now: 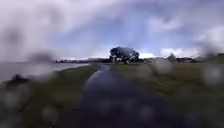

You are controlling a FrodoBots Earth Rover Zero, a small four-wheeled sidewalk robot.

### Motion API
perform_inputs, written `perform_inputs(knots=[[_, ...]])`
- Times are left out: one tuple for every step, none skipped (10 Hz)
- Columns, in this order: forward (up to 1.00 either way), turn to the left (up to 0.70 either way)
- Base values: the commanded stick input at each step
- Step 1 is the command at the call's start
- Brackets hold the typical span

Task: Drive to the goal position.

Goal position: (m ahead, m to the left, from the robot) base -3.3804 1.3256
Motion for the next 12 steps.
perform_inputs(knots=[[0.0,-0.7],[0.0,-0.7],[0.0,-0.7],[0.0,-0.7],[0.0,-0.7],[0.0,-0.7],[0.0,-0.7],[0.0,-0.7],[0.0,-0.7],[0.0,-0.7],[0.0,-0.7],[0.0,-0.7]])
